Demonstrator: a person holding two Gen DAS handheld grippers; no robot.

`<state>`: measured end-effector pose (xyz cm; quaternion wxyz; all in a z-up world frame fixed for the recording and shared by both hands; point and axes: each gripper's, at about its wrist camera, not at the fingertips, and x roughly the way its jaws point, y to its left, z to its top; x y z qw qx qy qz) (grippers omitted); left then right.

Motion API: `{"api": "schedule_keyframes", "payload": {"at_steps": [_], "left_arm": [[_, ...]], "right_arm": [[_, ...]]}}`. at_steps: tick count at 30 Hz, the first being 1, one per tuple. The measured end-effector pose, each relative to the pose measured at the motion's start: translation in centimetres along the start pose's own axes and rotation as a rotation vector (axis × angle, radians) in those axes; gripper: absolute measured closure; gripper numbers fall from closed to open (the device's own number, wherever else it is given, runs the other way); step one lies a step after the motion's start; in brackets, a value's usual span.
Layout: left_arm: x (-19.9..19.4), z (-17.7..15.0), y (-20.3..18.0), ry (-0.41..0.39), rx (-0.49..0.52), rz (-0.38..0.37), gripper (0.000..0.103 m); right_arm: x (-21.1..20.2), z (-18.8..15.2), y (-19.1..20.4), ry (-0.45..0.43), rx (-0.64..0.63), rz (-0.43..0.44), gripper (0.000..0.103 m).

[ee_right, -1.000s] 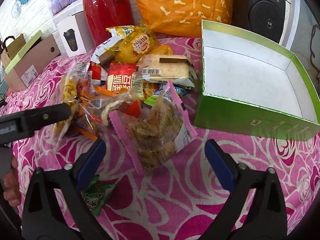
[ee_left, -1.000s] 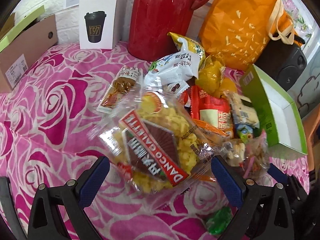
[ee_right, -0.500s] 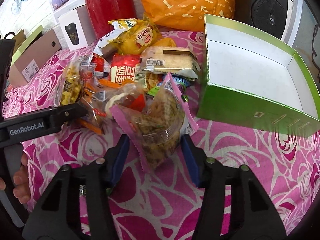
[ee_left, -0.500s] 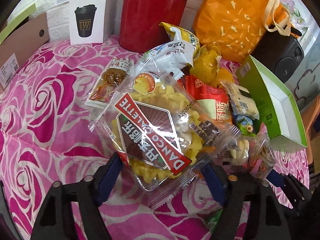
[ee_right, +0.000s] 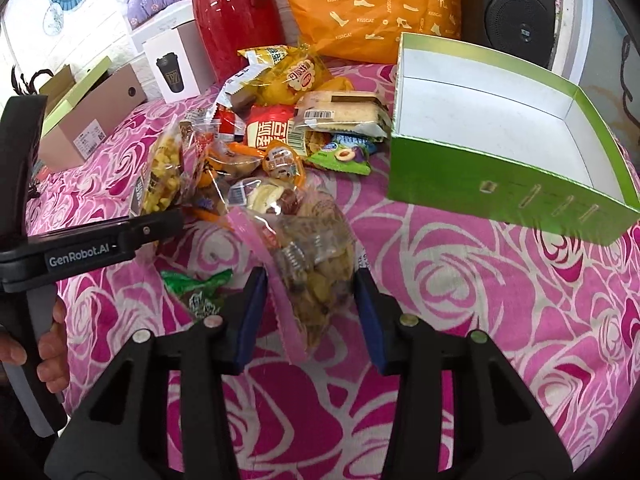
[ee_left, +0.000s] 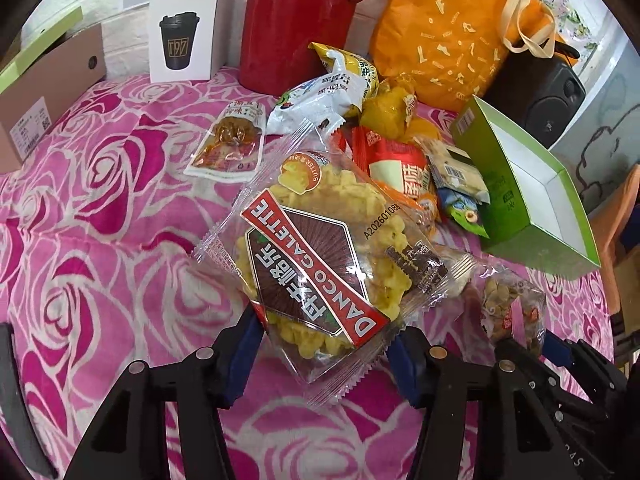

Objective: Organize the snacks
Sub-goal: 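Grasp the pink-edged clear snack bag with the right tool while the left tool reaches toward the Danco bag, then grasp the green wrapped candy with the left tool while the right tool holds its snack bag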

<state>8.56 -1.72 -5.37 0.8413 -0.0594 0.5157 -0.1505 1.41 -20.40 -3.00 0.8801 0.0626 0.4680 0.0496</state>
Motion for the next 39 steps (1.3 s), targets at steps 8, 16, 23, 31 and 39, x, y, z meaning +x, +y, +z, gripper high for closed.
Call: {"api": "schedule_keyframes", "payload": {"at_steps": [8, 16, 23, 31, 39], "left_arm": [[-1.8, -2.1, -1.1, -0.032, 0.077, 0.115, 0.043], [-1.0, -2.2, -0.9, -0.024, 0.073, 0.131, 0.043], [-1.0, -2.1, -0.5, -0.026, 0.062, 0.122, 0.042], [-1.2, -2.3, -0.7, -0.025, 0.060, 0.119, 0.042], [-1.8, -2.5, -0.8, -0.028, 0.067, 0.127, 0.042]], "right_arm": [[-1.1, -1.7, -0.1, 0.017, -0.018, 0.038, 0.056], [-0.9, -1.9, 0.6, 0.033, -0.039, 0.070, 0.044], [-0.2, -2.2, 1.8, 0.053, -0.076, 0.060, 0.037], [0.5, -2.8, 1.1, 0.097, -0.071, 0.004, 0.035], [1.2, -2.8, 0.3, 0.111, -0.039, 0.023, 0.066]]}}
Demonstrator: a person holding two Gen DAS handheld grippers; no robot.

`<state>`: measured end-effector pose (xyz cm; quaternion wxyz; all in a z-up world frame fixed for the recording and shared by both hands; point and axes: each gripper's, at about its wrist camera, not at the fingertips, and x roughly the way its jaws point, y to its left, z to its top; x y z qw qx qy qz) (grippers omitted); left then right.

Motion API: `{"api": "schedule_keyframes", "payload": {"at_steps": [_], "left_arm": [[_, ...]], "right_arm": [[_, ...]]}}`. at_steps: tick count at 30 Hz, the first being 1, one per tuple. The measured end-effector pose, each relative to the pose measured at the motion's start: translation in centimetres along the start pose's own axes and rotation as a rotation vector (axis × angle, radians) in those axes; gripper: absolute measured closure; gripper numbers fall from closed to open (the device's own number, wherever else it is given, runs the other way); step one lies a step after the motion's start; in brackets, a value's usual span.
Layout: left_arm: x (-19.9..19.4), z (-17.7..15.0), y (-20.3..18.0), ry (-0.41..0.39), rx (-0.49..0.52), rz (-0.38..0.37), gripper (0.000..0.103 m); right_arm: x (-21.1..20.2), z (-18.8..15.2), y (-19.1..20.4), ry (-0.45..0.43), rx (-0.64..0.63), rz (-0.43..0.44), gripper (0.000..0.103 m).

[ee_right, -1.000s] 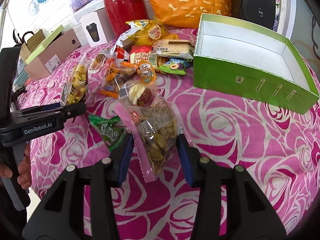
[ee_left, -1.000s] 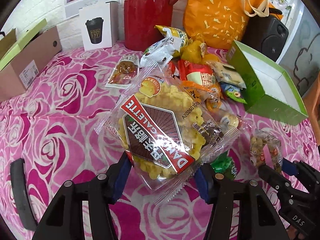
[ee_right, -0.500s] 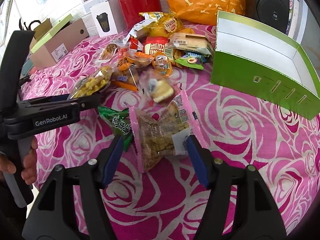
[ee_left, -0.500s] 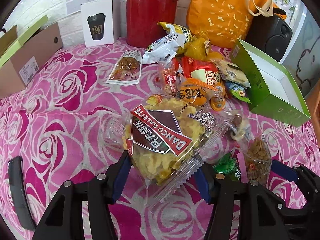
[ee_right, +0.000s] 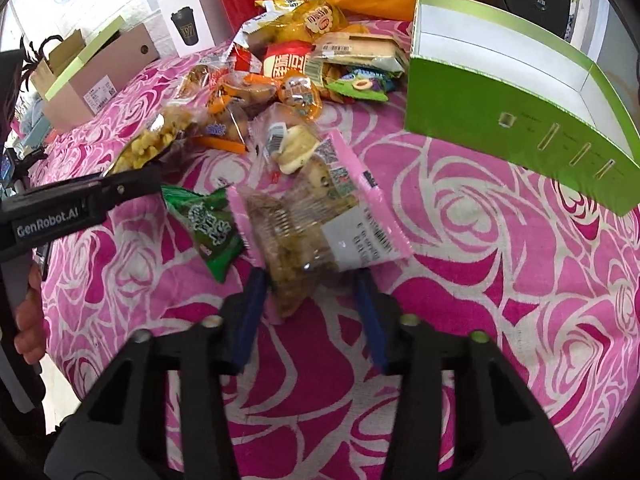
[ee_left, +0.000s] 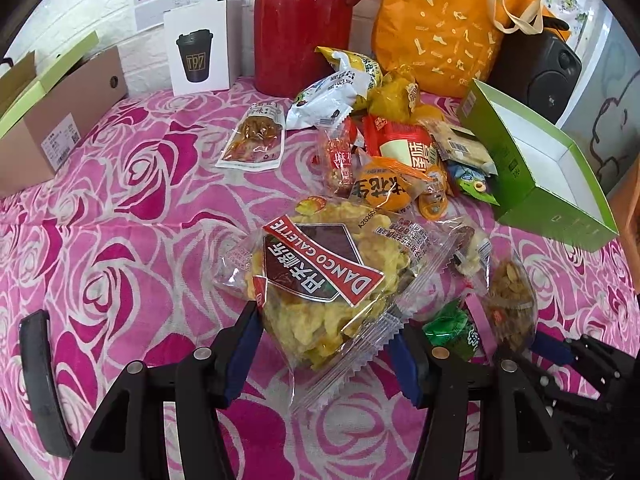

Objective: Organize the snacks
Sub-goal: 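Grasp the green wrapped candy with the left tool while the right tool holds its snack bag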

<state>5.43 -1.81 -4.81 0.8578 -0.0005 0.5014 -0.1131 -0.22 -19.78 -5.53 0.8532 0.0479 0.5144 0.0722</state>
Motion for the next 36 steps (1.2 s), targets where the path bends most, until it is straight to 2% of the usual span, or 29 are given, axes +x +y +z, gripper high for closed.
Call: {"api": "schedule_keyframes", "payload": {"at_steps": [3, 5, 8, 9, 11, 13, 18, 21, 26, 30, 31, 32, 33, 34, 36], "left_arm": [[-0.5, -0.2, -0.1, -0.004, 0.008, -0.002, 0.042], [-0.9, -0.5, -0.2, 0.004, 0.010, -0.011, 0.042], [-2.0, -1.5, -0.6, 0.016, 0.026, -0.084, 0.042], [-2.5, -2.1, -0.8, 0.017, 0.040, -0.114, 0.042], [-2.6, -2.8, -1.1, 0.043, 0.053, -0.160, 0.040], [-2.1, -3.2, -1.7, 0.069, 0.052, -0.197, 0.039], [-0.4, -2.8, -3.4, 0.111, 0.035, -0.240, 0.039], [0.3, -2.2, -4.2, 0.104, 0.032, -0.249, 0.039], [2.3, -1.5, -4.3, 0.115, 0.009, -0.247, 0.039], [3.4, -0.8, -4.0, 0.088, -0.025, -0.276, 0.038], [3.4, -0.7, -4.1, 0.089, -0.013, -0.285, 0.045], [3.4, -0.6, -4.4, 0.087, 0.007, -0.304, 0.063], [3.2, -0.8, -4.6, 0.081, 0.025, -0.358, 0.073], [3.3, -0.8, -4.8, 0.083, 0.032, -0.380, 0.076], [3.4, -0.9, -5.5, 0.078, 0.061, -0.360, 0.077]], "right_arm": [[-0.1, 0.2, -0.7, -0.003, 0.021, -0.013, 0.072], [-0.3, 0.1, -0.8, -0.004, 0.024, -0.011, 0.073], [-0.9, -0.1, -0.8, -0.016, 0.015, 0.007, 0.072], [-1.1, -0.1, -0.7, -0.022, 0.011, 0.015, 0.070], [-1.4, 0.1, -0.5, -0.046, 0.000, 0.025, 0.050], [-1.4, 0.4, -0.4, -0.058, -0.012, 0.016, 0.043], [-1.0, 1.7, -0.4, -0.075, -0.023, 0.011, 0.043], [-0.6, 2.5, -1.1, -0.069, -0.003, -0.002, 0.042], [0.1, 3.0, -2.2, -0.074, 0.050, 0.019, 0.041], [0.9, 3.2, -3.4, -0.075, 0.108, 0.078, 0.044], [1.1, 3.2, -3.5, -0.073, 0.111, 0.096, 0.056], [1.3, 3.1, -3.5, -0.071, 0.110, 0.110, 0.065], [1.3, 2.9, -3.4, -0.077, 0.107, 0.108, 0.065], [1.2, 2.9, -3.2, -0.082, 0.098, 0.103, 0.066], [0.8, 2.7, -2.9, -0.090, 0.083, 0.094, 0.067]]}}
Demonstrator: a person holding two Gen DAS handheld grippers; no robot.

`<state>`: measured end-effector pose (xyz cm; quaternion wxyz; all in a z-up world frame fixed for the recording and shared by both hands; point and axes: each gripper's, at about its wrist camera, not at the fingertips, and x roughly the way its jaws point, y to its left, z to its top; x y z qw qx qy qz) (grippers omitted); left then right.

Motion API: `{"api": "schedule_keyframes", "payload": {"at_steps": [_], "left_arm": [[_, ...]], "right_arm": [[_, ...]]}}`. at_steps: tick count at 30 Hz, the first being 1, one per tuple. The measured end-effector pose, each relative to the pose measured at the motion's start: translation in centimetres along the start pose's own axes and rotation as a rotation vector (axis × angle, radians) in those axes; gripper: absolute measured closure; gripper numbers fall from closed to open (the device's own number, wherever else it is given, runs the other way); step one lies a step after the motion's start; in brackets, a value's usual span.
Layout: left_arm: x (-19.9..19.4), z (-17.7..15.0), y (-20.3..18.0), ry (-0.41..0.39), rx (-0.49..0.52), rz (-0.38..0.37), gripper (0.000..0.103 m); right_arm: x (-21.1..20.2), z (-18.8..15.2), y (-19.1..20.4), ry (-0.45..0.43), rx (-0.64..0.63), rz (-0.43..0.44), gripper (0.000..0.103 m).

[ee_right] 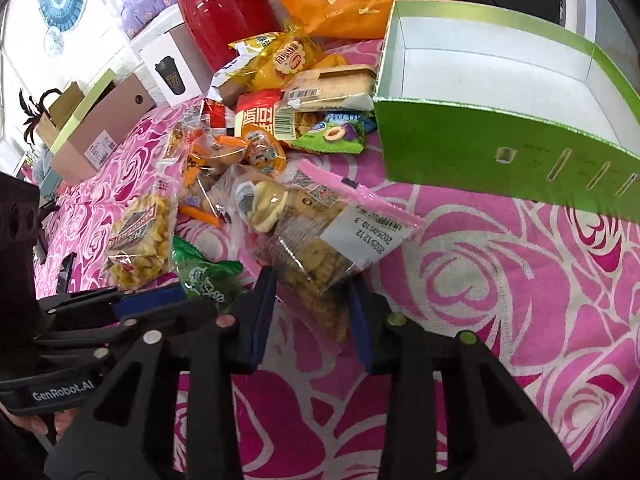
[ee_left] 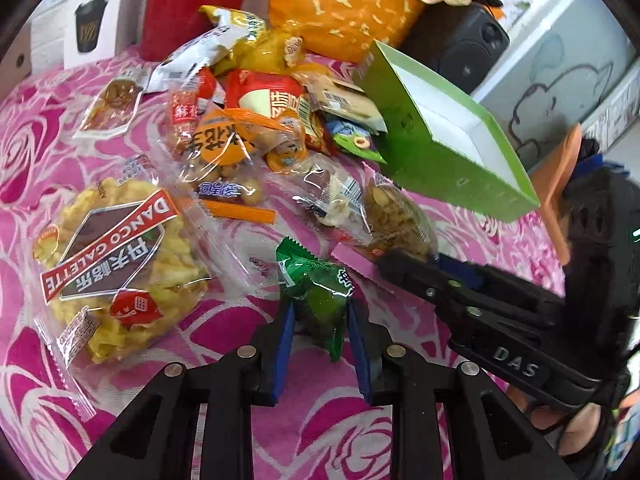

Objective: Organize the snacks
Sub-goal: 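Grasp the green wrapped candy with the left tool while the right tool holds its snack bag, then carry both snacks over the green box and open both tools to drop them inside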

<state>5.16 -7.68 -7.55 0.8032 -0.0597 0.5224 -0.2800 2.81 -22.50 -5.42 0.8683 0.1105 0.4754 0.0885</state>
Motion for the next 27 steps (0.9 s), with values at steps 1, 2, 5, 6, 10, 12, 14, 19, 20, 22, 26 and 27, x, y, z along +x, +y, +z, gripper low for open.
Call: {"api": "schedule_keyframes", "payload": {"at_steps": [1, 2, 5, 6, 10, 12, 14, 19, 20, 22, 26, 27], "left_arm": [[-0.1, 0.0, -0.2, -0.005, 0.007, 0.005, 0.079], [-0.2, 0.0, -0.4, -0.009, 0.013, 0.006, 0.080], [-1.5, -0.1, -0.6, -0.027, 0.029, 0.010, 0.080], [-2.2, 0.0, -0.7, -0.038, 0.036, 0.008, 0.080], [-6.2, 0.9, -1.7, -0.097, 0.075, -0.021, 0.080], [-8.0, 2.3, -2.8, -0.147, 0.110, -0.032, 0.080], [-9.0, 4.2, -4.2, -0.193, 0.148, -0.045, 0.080], [-8.2, 8.9, -7.7, -0.251, 0.218, -0.049, 0.080], [-7.4, 10.1, -8.3, -0.248, 0.217, -0.061, 0.080], [-5.8, 11.6, -9.5, -0.229, 0.223, -0.080, 0.080], [-2.3, 13.7, -12.3, -0.180, 0.280, -0.083, 0.080], [-1.3, 14.0, -12.7, -0.169, 0.292, -0.070, 0.080]], "right_arm": [[-0.2, -0.1, 0.1, -0.006, -0.006, -0.003, 0.068], [-0.4, -0.2, 0.1, -0.009, -0.006, -0.003, 0.069], [-1.6, -0.5, 0.2, -0.016, -0.008, 0.006, 0.069], [-2.3, -0.6, 0.4, -0.025, -0.014, 0.012, 0.069], [-5.2, -0.6, 0.7, -0.074, -0.038, 0.035, 0.069], [-6.8, 0.0, 0.6, -0.119, -0.035, 0.046, 0.069], [-8.6, 1.2, 0.0, -0.187, -0.027, 0.010, 0.069], [-10.0, 3.3, -3.1, -0.252, 0.024, -0.109, 0.069], [-9.9, 3.6, -4.0, -0.257, 0.045, -0.128, 0.068], [-9.8, 4.3, -5.7, -0.263, 0.076, -0.179, 0.068], [-9.2, 5.5, -9.1, -0.261, 0.130, -0.240, 0.068], [-9.0, 5.7, -9.7, -0.258, 0.141, -0.241, 0.068]]}}
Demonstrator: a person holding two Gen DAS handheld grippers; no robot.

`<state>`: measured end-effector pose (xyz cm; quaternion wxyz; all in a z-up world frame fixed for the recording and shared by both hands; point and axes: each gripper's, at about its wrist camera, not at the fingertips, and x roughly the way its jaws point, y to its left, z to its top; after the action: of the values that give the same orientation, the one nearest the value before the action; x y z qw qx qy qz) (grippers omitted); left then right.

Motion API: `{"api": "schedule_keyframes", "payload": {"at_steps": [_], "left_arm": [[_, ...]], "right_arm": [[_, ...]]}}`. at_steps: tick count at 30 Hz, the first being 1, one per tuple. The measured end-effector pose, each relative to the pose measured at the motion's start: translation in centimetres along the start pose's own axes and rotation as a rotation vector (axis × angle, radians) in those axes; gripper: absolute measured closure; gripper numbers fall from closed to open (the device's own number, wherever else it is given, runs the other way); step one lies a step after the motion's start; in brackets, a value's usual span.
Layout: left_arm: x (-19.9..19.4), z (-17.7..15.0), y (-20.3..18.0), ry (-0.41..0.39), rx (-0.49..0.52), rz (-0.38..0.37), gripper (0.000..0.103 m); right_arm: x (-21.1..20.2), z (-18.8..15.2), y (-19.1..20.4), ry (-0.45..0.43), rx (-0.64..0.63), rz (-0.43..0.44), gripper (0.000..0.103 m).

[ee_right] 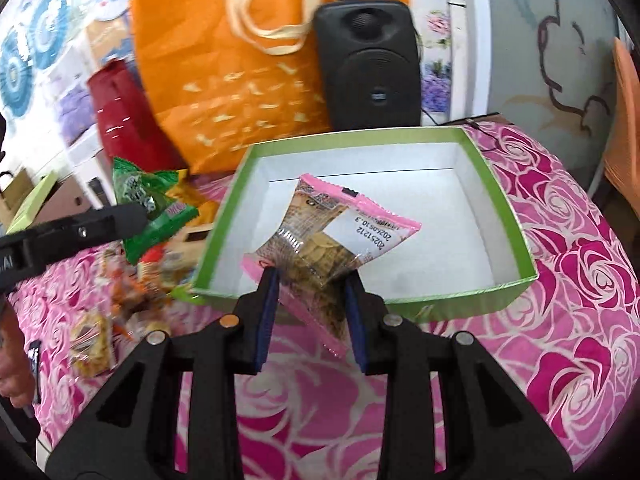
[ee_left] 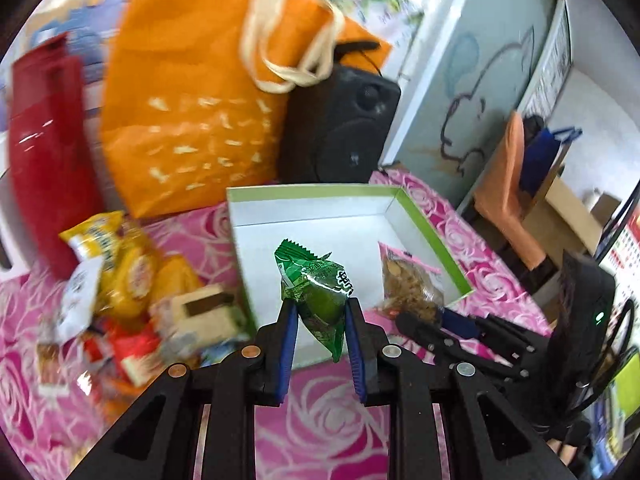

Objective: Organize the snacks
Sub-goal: 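Carry both snacks over the green box and open both tools to drop them inside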

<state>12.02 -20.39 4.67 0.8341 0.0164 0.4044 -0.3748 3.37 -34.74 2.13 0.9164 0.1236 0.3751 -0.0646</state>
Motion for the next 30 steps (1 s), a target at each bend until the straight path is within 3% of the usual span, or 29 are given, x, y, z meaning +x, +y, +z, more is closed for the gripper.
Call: {"api": "schedule_keyframes", "payload": {"at_steps": [7, 9, 10, 11, 12, 15, 22, 30], "left_arm": [[4.5, 0.1, 0.7, 0.068, -0.013, 0.027, 0.077], [4.4, 0.0, 1.1, 0.056, -0.026, 0.023, 0.054], [4.3, 0.0, 1.3, 0.055, -0.030, 0.027, 0.019], [4.1, 0.0, 1.5, 0.045, -0.034, 0.055, 0.006], [3.5, -0.2, 1.7, 0.007, -0.037, 0.108, 0.006], [2.5, -0.4, 2.3, -0.029, -0.033, 0.183, 0.005], [-0.2, -1.3, 3.7, -0.059, -0.083, 0.189, 0.005], [-4.5, -2.4, 3.1, -0.114, -0.088, 0.200, 0.005]], "right_arm": [[3.2, 0.9, -1.2, 0.035, -0.003, 0.017, 0.067], [3.8, 0.8, -0.9, 0.037, -0.036, 0.021, 0.061], [4.0, 0.7, -0.6, 0.040, -0.057, 0.008, 0.037], [4.1, 0.5, -0.4, 0.038, -0.075, -0.007, 0.008], [4.0, 0.4, -0.2, 0.031, -0.088, -0.016, 0.000], [3.8, 0.0, -0.2, 0.031, -0.088, -0.015, 0.001], [1.6, 0.1, 1.4, 0.011, -0.102, -0.063, 0.001], [-1.9, -0.5, 3.9, -0.036, -0.128, -0.059, 0.001]]}}
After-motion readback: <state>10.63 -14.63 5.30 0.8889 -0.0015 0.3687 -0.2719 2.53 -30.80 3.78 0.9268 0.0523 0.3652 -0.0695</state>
